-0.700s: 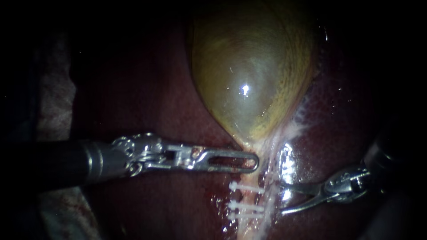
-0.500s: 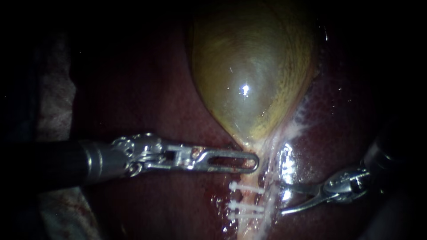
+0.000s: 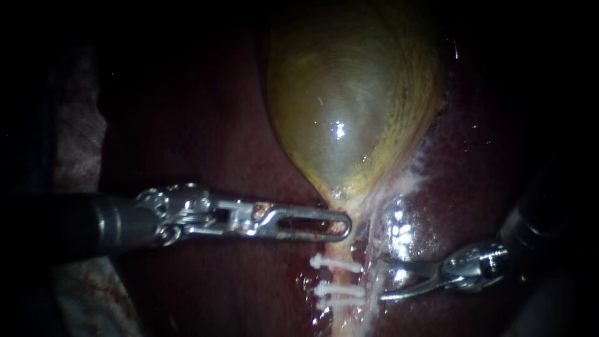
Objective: Go to the cutting position left tube
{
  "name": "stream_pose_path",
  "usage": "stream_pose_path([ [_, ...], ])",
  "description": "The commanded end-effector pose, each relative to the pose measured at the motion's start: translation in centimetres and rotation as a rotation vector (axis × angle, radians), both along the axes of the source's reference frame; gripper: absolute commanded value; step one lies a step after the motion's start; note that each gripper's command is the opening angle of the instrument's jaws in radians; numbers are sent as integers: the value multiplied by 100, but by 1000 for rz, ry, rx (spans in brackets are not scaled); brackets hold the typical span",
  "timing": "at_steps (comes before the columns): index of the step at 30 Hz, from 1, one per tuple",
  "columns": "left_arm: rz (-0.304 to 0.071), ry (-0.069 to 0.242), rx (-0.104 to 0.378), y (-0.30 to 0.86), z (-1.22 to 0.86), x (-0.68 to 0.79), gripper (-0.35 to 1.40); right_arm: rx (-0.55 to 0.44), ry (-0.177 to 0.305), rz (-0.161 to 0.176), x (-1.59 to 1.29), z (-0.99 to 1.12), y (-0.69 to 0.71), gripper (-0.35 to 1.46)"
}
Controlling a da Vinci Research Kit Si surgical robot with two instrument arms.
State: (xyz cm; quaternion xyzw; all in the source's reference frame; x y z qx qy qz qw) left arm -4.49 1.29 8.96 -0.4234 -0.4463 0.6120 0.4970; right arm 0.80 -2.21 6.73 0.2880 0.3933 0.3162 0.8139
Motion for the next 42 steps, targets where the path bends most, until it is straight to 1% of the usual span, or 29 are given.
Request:
stream_pose_path([
  [1,1,-1,1,-1,-2,1,-35,16,-3,4,1,0,0,138],
  [5,2,-2,3,-3,-7,3,-35,70,-19,26,6,1,-3,138],
  [11,2,-2,4,-5,-11,3,-35,148,-48,29,20,2,-11,138],
  [15,3,-2,6,-5,-14,5,-35,183,-73,21,29,5,-16,138],
  [20,4,-4,8,-4,-18,8,-35,212,-103,5,33,10,-21,136],
  [22,5,-4,9,-4,-20,8,-35,215,-118,-7,33,12,-23,134],
  [25,4,-4,10,-4,-22,8,-35,222,-155,-38,32,16,-27,131],
  [27,4,-4,11,-4,-23,8,-35,223,-165,-48,32,18,-30,129],
  [35,3,-3,19,-3,-27,8,-35,225,-184,-60,35,24,-33,126],
  [42,2,-3,19,-3,-29,8,-35,232,-178,-62,44,30,-31,126],
])
